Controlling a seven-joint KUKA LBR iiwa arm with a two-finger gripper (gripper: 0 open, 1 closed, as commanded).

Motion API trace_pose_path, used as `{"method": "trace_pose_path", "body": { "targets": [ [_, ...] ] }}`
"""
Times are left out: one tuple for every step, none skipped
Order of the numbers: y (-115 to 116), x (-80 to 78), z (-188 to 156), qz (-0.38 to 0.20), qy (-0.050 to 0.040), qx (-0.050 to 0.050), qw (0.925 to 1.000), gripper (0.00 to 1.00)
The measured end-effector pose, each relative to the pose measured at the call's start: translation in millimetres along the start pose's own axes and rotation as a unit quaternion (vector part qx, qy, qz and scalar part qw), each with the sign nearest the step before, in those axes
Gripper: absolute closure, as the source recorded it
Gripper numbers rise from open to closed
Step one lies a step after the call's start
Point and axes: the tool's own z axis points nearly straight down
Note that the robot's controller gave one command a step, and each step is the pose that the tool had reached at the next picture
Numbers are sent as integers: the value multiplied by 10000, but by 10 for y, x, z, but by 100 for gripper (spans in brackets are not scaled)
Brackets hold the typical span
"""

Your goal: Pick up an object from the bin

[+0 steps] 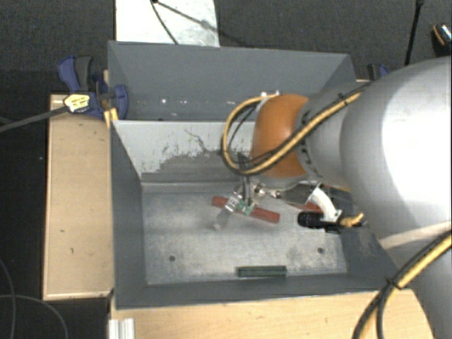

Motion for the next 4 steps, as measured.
{"method": "trace_pose_path", "body": {
  "targets": [
    [2, -2, -4, 7, -1, -5, 10000, 0],
    [5, -3, -7, 14, -1, -11, 10000, 100],
    [16, -15, -554, -3, -21, -28, 10000, 100],
    [24, -27, -900, -32, -20, -26, 10000, 100]
  ]
}}
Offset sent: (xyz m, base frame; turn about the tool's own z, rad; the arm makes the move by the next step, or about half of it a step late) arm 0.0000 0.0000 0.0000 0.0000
